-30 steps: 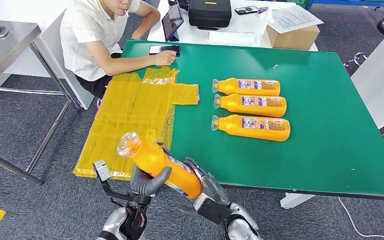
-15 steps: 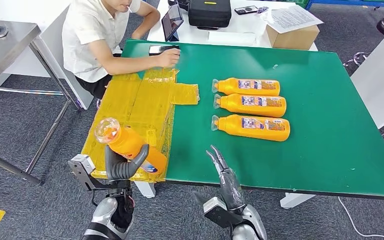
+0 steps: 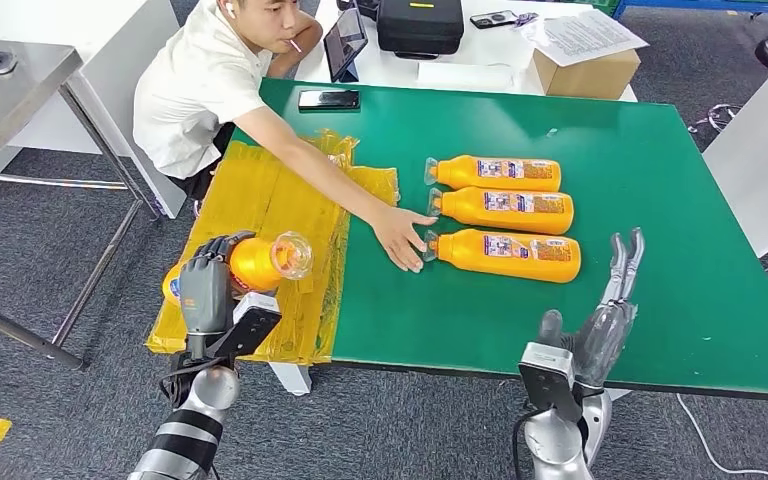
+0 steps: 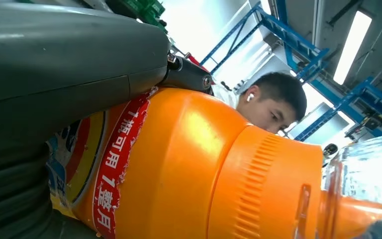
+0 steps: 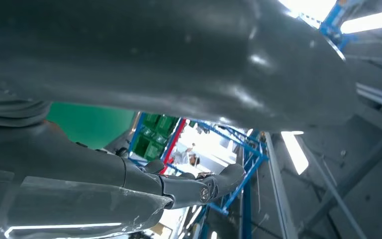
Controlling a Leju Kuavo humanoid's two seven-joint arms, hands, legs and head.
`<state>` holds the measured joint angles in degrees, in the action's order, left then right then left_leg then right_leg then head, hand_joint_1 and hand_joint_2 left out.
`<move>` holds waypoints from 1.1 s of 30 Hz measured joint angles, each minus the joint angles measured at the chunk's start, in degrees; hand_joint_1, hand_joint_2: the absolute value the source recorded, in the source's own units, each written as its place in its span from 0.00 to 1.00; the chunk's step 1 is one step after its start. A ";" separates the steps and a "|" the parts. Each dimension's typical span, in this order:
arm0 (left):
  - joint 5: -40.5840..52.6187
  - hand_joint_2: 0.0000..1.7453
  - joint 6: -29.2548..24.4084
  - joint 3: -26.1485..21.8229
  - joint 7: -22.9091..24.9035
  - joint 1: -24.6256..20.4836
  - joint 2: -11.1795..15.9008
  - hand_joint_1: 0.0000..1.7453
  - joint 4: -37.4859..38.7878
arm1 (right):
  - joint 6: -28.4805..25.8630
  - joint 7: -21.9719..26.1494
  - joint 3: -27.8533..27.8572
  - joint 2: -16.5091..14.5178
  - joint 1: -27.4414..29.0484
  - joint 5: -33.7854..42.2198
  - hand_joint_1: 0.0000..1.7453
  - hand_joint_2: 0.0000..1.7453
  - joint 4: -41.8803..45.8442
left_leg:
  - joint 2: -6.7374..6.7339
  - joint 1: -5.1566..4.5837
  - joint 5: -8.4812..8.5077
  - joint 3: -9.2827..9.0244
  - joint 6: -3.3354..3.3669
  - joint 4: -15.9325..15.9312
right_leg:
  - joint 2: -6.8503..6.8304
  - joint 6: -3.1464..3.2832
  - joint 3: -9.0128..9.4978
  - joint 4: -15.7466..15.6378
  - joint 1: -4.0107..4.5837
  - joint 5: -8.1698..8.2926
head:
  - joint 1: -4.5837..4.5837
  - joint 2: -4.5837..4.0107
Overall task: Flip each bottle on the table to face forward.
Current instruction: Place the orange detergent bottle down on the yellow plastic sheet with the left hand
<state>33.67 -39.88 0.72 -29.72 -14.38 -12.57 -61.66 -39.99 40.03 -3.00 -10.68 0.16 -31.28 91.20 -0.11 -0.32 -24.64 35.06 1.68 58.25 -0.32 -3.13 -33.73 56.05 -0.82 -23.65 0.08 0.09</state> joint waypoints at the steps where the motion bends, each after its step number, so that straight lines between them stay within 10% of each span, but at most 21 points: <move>1: 0.10 1.00 -0.04 -0.31 0.03 -0.15 0.05 1.00 0.37 | -0.01 -0.01 0.38 -0.20 0.00 0.04 0.00 0.00 0.36 | 0.01 0.00 0.00 0.01 0.00 0.00 | -0.01 0.00 0.00 0.00 0.00 0.00 | 0.01 0.00; 2: 0.16 1.00 -0.07 -0.55 0.04 -0.25 0.09 1.00 0.68 | -0.01 0.00 0.68 -0.35 0.01 0.07 0.00 0.00 0.65 | 0.01 0.00 0.00 0.02 0.00 0.00 | -0.01 0.00 -0.01 0.01 0.00 0.00 | 0.00 0.00; 6: 2.99 1.00 -0.14 -0.99 2.12 -0.84 0.22 1.00 1.74 | -0.01 0.01 1.47 -0.79 0.07 0.68 0.00 1.00 1.33 | 0.01 0.00 0.00 0.07 0.00 0.00 | -0.01 0.00 -0.05 0.00 0.00 -0.01 | 0.01 0.00; 12: 34.71 1.00 5.19 0.51 23.50 -6.64 3.34 1.00 11.25 | -0.01 0.00 1.13 -1.31 1.29 5.63 0.00 1.00 1.03 | 0.03 0.01 0.06 0.07 -0.04 0.00 | -0.03 0.01 -0.08 0.02 0.00 0.00 | 0.00 0.00; 21: 20.34 1.00 30.02 2.03 19.73 -16.44 5.43 0.94 21.95 | -0.01 0.01 -0.89 -0.44 3.44 12.89 0.00 1.00 -0.48 | 0.38 0.00 0.13 0.00 -0.07 0.00 | -0.37 0.01 0.14 0.06 -0.01 -0.02 | -0.01 0.00; 22: 18.90 1.00 32.36 2.15 18.96 -17.27 5.74 0.89 22.39 | -0.01 0.00 -1.48 -0.15 3.45 13.69 0.00 1.00 -0.72 | 0.42 0.00 0.13 -0.05 -0.07 -0.01 | -0.42 0.01 0.20 0.06 -0.01 -0.04 | -0.01 0.00; 27: 16.06 1.00 40.28 4.36 17.10 -19.65 7.37 0.06 24.00 | -0.01 0.01 -4.56 1.23 3.43 16.06 0.00 1.00 -1.95 | 0.46 0.00 0.16 -0.34 -0.09 -0.03 | -0.46 0.04 0.49 0.06 -0.01 -0.06 | -0.01 0.00; 33: 10.71 1.00 47.08 5.88 14.86 -19.92 8.21 0.00 26.02 | -0.01 0.01 -7.15 2.35 3.40 17.00 0.00 1.00 -3.40 | 0.31 0.00 0.21 -0.43 -0.11 -0.03 | -0.41 0.16 0.50 0.07 -0.01 0.09 | 0.01 0.00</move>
<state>44.38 7.20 6.60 -14.86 -34.30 -4.36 -35.64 -40.00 40.03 -10.15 -8.33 3.56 -14.27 87.80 0.19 -0.32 -24.43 34.63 1.57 58.22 -0.73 -2.97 -33.23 56.12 -0.83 -23.56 0.09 0.09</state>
